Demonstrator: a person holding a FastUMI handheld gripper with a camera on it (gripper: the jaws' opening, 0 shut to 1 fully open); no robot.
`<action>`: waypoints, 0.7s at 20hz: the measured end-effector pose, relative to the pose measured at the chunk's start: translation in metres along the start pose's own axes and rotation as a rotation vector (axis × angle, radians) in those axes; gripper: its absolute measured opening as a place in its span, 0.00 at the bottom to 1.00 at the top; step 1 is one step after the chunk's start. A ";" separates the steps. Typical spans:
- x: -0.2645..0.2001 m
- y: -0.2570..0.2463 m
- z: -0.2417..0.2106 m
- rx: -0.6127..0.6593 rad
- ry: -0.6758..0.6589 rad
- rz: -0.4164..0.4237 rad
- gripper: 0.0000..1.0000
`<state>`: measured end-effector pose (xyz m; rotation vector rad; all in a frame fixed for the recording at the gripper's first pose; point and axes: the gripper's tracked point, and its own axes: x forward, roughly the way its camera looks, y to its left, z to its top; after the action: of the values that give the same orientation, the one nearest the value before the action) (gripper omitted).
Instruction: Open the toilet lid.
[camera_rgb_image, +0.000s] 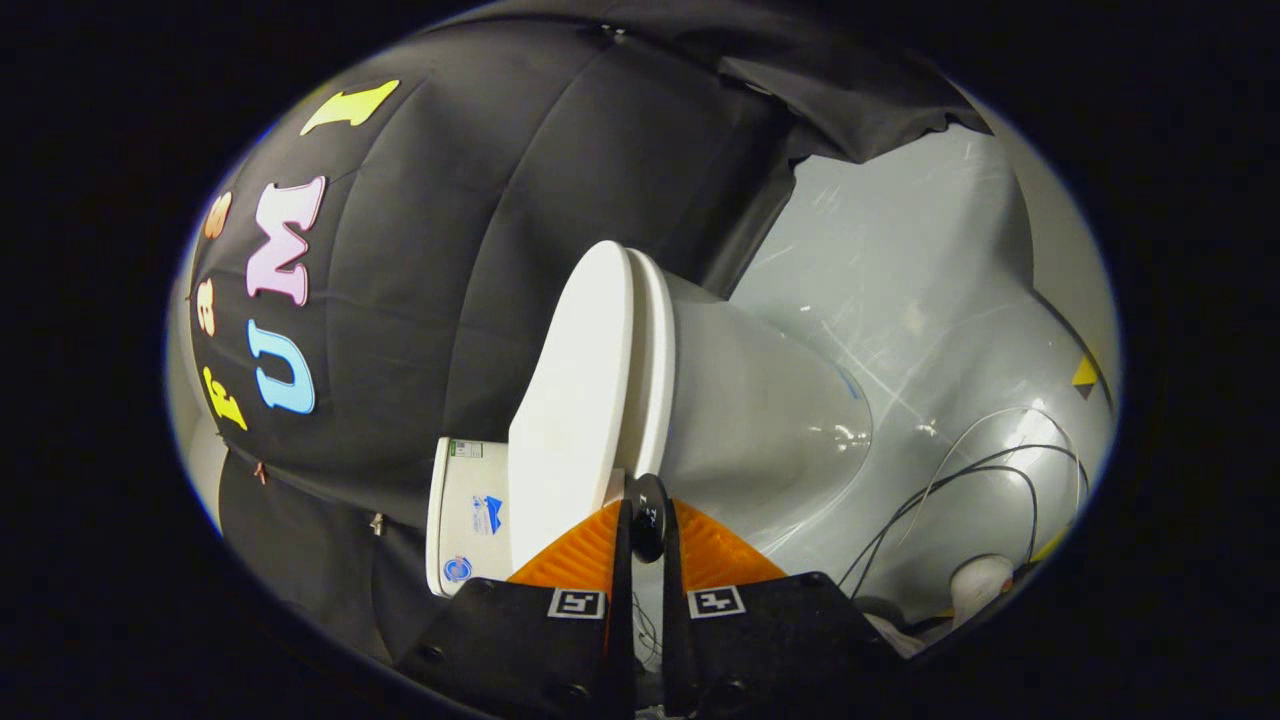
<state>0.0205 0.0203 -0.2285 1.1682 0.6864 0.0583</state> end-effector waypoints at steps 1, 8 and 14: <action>0.001 0.000 0.000 0.014 0.002 0.010 0.16; 0.000 0.005 0.002 -0.018 -0.024 0.008 0.05; -0.010 0.028 0.004 -0.114 -0.054 -0.017 0.05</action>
<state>0.0227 0.0248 -0.1988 1.0506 0.6366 0.0511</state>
